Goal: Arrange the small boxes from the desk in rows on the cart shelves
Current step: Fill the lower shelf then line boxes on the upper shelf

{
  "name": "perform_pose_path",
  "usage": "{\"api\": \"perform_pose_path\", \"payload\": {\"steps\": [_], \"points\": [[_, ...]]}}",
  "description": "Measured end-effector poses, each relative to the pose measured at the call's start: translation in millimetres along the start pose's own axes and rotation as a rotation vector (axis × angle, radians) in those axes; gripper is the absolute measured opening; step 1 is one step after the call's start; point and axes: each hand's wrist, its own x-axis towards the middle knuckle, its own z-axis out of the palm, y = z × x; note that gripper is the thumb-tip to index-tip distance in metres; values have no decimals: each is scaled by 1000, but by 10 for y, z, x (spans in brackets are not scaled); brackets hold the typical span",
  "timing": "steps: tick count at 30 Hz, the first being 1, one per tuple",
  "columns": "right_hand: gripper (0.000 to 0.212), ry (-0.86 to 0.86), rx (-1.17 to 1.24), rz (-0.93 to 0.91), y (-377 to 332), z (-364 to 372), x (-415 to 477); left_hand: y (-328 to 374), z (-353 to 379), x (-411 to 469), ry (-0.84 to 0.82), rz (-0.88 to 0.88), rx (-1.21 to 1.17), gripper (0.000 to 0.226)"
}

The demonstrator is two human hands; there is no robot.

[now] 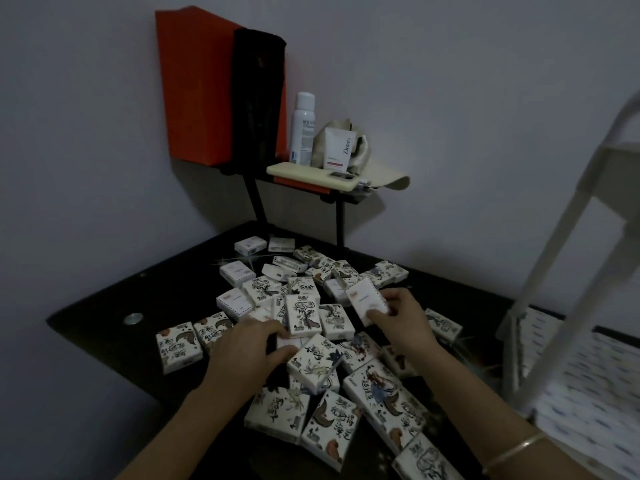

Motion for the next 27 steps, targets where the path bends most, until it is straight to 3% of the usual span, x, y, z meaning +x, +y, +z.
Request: {"api": "perform_pose_path", "payload": {"steps": [4,11,19,27], "points": [[35,-76,147,-10,-64,-167,-125,68,-9,18,-44,-90,-41,27],[29,-92,219,-89,-200,-403,-385,112,-92,-39,-47,-190,-99,58],[25,-77,190,-104,-361,-657,-685,35,-322,-221,-21,-270,-246,37],[56,-130,151,-252,-480,-890,-993,47,-460,-396,-112,-400,-805,28]]}}
